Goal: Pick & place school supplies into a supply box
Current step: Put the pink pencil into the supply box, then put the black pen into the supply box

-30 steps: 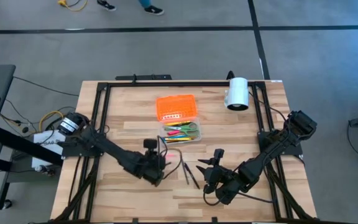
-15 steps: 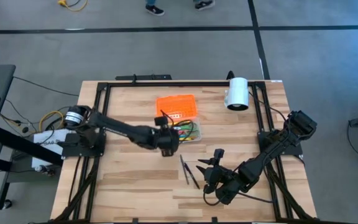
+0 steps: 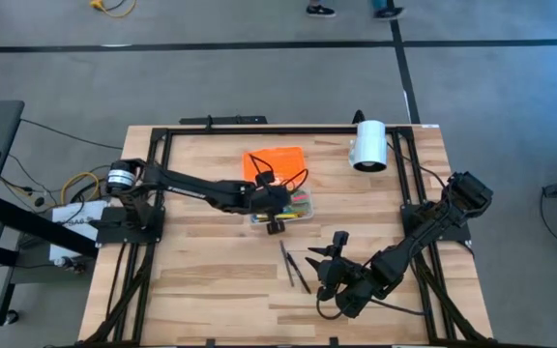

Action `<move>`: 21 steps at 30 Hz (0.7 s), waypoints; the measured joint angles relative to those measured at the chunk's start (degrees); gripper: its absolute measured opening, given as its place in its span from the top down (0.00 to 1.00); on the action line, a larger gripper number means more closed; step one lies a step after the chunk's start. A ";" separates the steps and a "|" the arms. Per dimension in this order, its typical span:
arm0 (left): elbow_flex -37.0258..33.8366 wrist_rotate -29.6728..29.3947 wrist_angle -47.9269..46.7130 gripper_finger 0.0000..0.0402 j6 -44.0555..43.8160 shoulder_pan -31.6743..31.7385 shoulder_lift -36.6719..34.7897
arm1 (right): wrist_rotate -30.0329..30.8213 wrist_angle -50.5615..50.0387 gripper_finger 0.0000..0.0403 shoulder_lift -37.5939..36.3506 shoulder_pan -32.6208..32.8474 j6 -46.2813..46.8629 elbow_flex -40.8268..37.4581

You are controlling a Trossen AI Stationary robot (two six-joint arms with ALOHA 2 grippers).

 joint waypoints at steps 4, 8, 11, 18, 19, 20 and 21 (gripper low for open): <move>-0.08 -0.60 -0.88 0.94 0.02 0.06 1.83 | 0.02 -0.20 0.70 -0.04 0.00 0.00 -0.01; -0.08 -3.16 -0.95 0.86 0.83 0.05 3.69 | 0.02 -0.22 0.70 -0.04 0.00 -0.02 -0.02; -0.11 -4.00 -0.76 0.78 1.13 0.06 4.05 | 0.04 -0.20 0.70 -0.04 0.00 -0.01 -0.02; -0.11 -4.81 -2.30 0.62 1.18 -0.19 2.86 | 0.04 -0.20 0.70 -0.04 0.00 0.00 -0.02; -0.11 -4.71 -2.90 0.61 1.17 -0.42 2.27 | 0.02 -0.20 0.70 -0.04 0.00 -0.02 -0.02; -0.11 -4.49 -3.46 0.60 1.16 -0.79 1.57 | 0.04 -0.07 0.70 -0.04 0.00 0.00 -0.02; -0.11 -4.10 -3.74 0.59 1.16 -1.33 0.86 | 0.03 0.04 0.70 -0.04 -0.06 -0.01 -0.02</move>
